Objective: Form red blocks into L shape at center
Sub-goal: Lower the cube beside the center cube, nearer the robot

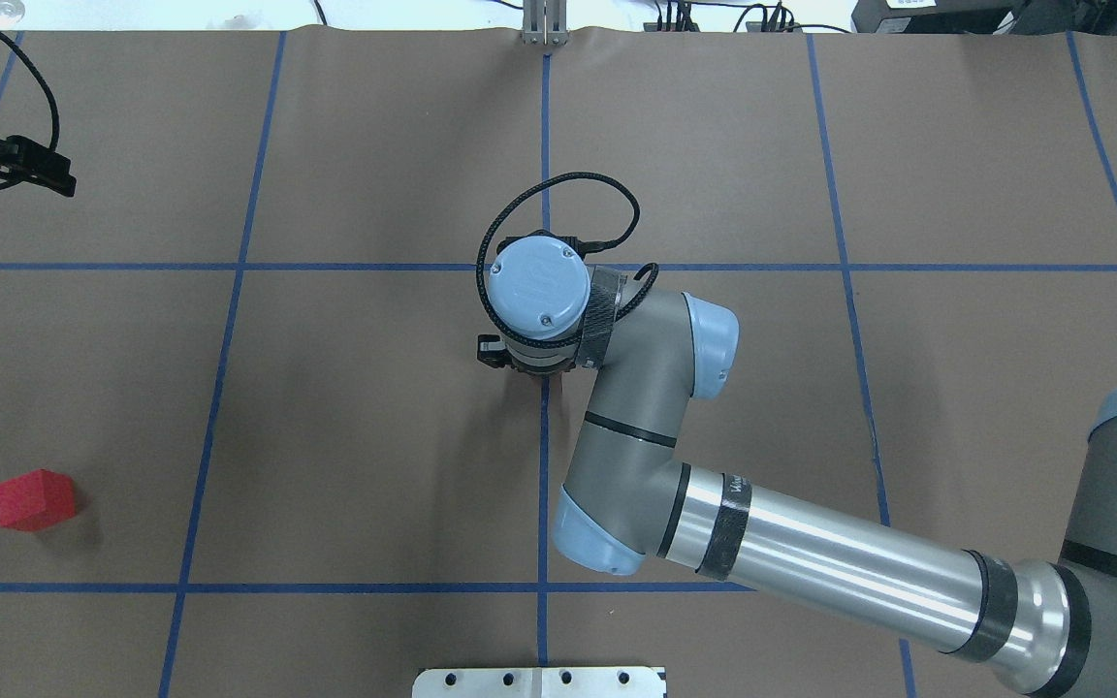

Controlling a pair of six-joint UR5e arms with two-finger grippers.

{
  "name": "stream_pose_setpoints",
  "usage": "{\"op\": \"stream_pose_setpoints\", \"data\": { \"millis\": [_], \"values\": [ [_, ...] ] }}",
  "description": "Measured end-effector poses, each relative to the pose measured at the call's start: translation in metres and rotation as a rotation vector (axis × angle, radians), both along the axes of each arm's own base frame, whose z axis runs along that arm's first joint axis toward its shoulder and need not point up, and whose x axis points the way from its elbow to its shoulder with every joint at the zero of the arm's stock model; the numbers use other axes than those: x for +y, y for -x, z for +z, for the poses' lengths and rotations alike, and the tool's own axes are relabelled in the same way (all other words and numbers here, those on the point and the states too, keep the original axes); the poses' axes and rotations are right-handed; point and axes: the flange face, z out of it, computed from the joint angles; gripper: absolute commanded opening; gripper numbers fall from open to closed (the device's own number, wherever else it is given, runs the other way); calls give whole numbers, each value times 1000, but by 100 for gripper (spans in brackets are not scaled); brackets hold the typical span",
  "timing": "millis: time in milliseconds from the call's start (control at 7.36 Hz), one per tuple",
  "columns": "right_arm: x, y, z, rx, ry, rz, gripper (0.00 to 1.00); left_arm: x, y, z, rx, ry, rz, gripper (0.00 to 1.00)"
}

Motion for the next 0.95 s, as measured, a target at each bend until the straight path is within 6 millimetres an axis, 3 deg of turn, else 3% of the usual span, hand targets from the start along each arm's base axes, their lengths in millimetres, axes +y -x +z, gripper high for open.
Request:
{"op": "stream_pose_setpoints", "data": {
  "millis": [407, 679, 951],
  "values": [
    [-1, 0, -1, 1, -4, 2, 2, 0, 0, 1, -1, 2, 0, 100],
    [-2, 1, -1, -10, -19, 10, 14, 0, 0, 1, -1, 2, 0, 100],
    [-4, 4, 2, -18, -28, 11, 31, 0, 0, 3, -2, 5, 0, 100]
  ]
}}
